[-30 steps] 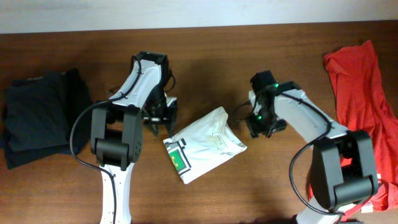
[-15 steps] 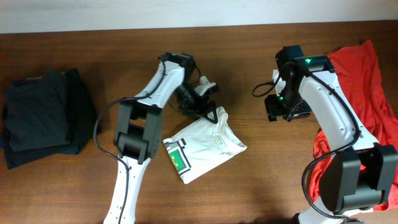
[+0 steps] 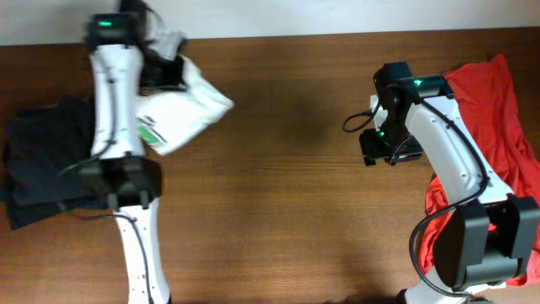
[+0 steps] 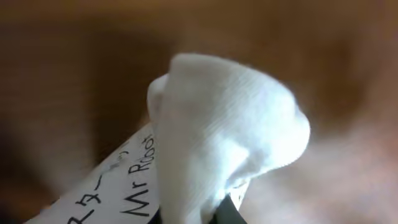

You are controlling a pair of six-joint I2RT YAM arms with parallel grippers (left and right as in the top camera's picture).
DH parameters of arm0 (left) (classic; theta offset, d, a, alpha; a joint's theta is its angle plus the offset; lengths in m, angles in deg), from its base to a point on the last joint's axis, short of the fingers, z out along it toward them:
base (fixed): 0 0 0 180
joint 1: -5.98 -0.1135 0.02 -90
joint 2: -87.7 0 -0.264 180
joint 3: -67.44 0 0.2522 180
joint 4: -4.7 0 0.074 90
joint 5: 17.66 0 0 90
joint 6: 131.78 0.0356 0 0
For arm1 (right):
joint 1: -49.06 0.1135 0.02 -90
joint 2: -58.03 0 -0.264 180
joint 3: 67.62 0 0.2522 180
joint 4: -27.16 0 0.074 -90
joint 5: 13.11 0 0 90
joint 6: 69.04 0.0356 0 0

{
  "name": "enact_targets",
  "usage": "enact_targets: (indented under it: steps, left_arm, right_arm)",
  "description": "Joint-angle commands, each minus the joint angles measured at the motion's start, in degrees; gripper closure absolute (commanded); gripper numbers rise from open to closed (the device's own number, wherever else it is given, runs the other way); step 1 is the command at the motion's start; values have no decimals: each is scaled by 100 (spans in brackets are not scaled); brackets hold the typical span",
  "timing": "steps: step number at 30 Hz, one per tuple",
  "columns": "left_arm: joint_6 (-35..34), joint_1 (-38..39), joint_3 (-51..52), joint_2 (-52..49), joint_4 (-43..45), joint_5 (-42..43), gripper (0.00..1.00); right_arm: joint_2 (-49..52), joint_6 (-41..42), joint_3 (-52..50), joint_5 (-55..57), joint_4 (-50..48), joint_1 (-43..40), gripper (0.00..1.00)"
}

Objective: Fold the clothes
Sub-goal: 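Place the folded shirt on the dark stack with the left gripper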

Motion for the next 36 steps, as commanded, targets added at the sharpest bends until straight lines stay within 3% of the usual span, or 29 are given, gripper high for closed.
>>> enact_targets:
  steps: [1,5,9,13,16,21,22,23,24,25,27,29,32,33,35,36]
  left_arm:
    - [-492,-730,-337,844,-37,-1121,99]
    - [-645,-1447,-50,1593,-37,-1154,100]
    - [-1047,-1655,2573,3246,-2,-2048,99]
    - [-1086,-2142,3995,3580,1040,-2046,99]
    - [-1086,-2583,4924,3493,2612,-2048,100]
    - [-1113,-3215,5480,2889,4177,-1989,99]
    - [-1303,-3344,5480,2800,4398,-1985,95]
    - [-1427,-3506,5480,2739,4669,-1956,69]
    - [-1429,-3639,5480,2699,4868,-1773,15]
    - [-1427,-3757,5480,2675,4983,-1283,1]
    - [-1388,-3921,5421,2684,5095,332,1]
    - [-1272,-3897,5082,2776,5071,914,1]
    - [-1204,-3451,4804,3501,5071,911,1]
    - [-1204,-3193,4804,3692,5025,914,1]
    - [-1180,-2468,4811,3775,4701,837,1]
    - [-1167,-2098,4839,3742,4527,566,1]
  right_arm:
    - [-96,44,85,111,22,-13,34]
    - [-96,48,85,109,24,-13,35]
    - [-96,48,85,107,52,-11,34]
    - [-96,48,85,107,50,-11,34]
    - [-96,48,85,107,66,-11,34]
    - [-96,48,85,105,68,-11,34]
    - [-96,48,85,105,68,-11,34]
    - [-96,48,85,105,68,-11,34]
    - [-96,48,85,98,68,-11,34]
    - [-96,48,85,81,66,-11,34]
    - [-96,48,83,81,68,-11,34]
    - [-96,48,81,81,70,-11,34]
    - [-94,48,81,76,61,-11,29]
    - [-94,50,81,26,48,-11,24]
    - [-94,48,81,-481,-22,-11,0]
    - [-90,48,81,-769,-63,-11,1]
